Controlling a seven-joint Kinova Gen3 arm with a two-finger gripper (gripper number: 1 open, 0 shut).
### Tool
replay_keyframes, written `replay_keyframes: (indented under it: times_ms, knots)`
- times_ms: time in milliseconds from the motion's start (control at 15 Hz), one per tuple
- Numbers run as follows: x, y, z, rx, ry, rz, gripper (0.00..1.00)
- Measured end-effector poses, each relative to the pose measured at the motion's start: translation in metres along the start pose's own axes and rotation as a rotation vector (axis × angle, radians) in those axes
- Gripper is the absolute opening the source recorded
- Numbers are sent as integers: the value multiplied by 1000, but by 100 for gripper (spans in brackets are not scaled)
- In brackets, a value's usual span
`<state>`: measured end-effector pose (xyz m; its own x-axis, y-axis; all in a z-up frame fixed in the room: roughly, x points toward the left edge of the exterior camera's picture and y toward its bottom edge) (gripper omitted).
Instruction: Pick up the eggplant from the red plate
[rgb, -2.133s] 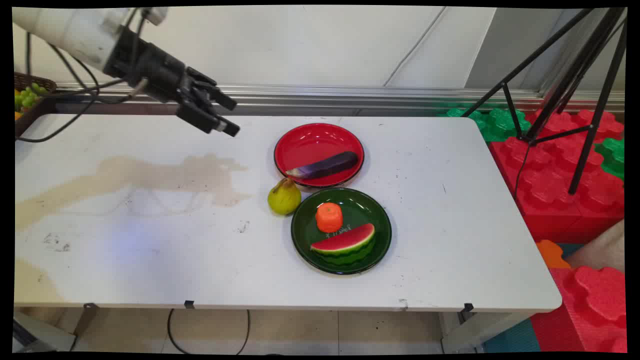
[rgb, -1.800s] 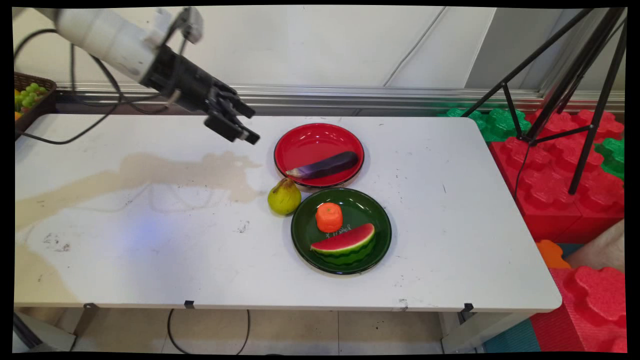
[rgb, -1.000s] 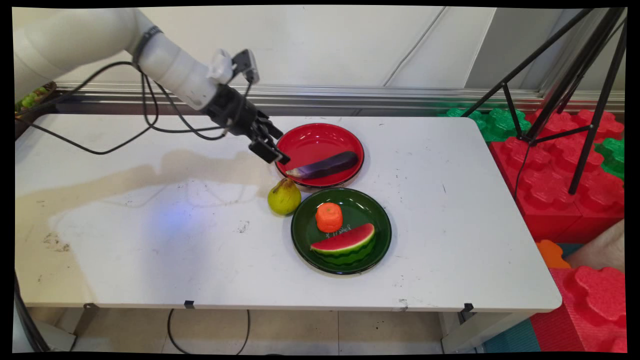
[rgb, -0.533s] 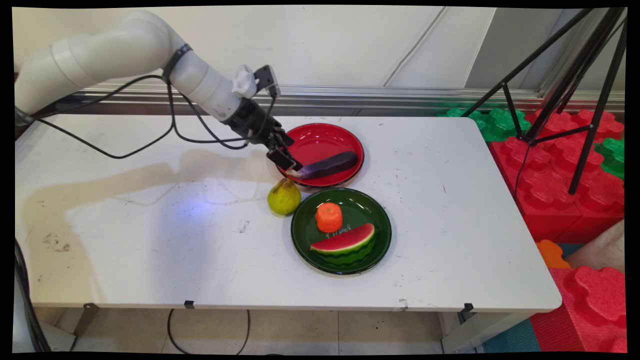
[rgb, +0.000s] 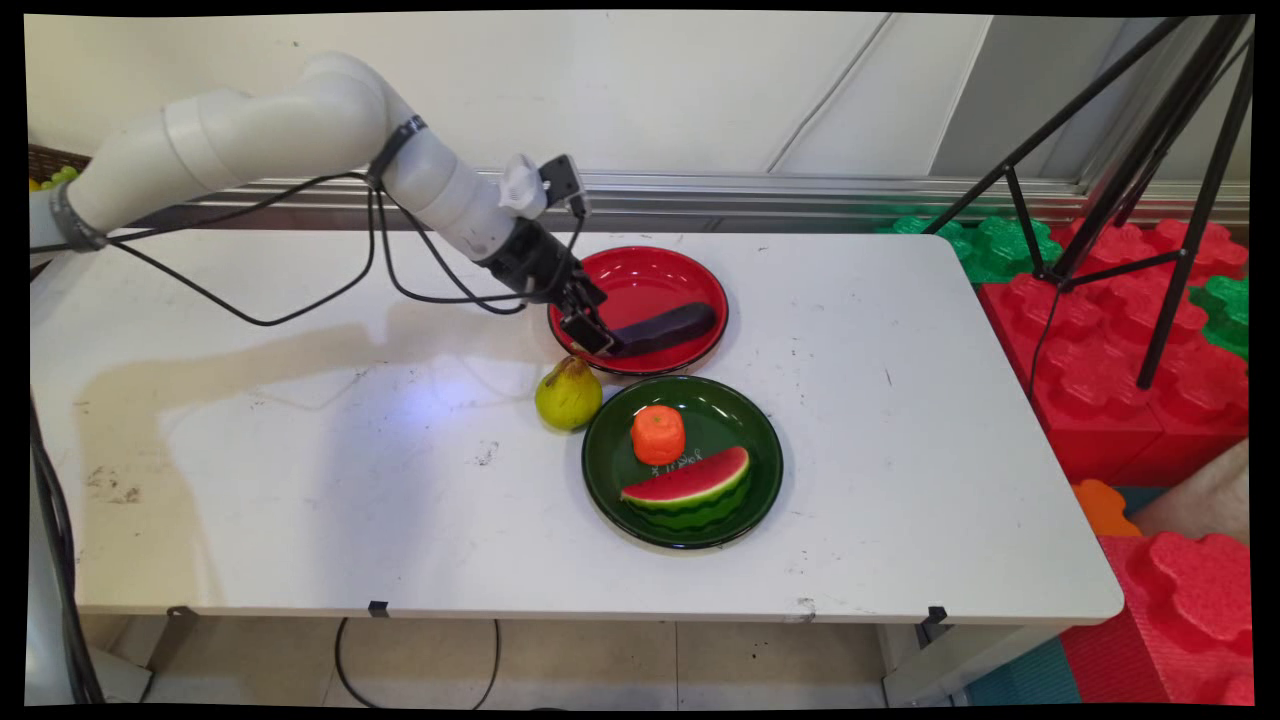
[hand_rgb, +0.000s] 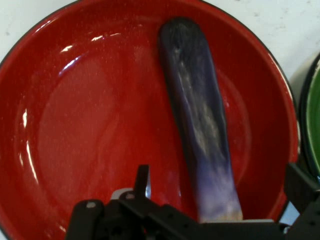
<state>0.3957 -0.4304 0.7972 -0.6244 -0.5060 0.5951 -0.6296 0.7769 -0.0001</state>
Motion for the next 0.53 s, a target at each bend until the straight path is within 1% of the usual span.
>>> replay_keyframes:
  times_ms: [200,533]
  knots:
    - [3,0,14,3,-2,-2,100]
    - [6,-2,28,9,-1,-5,100]
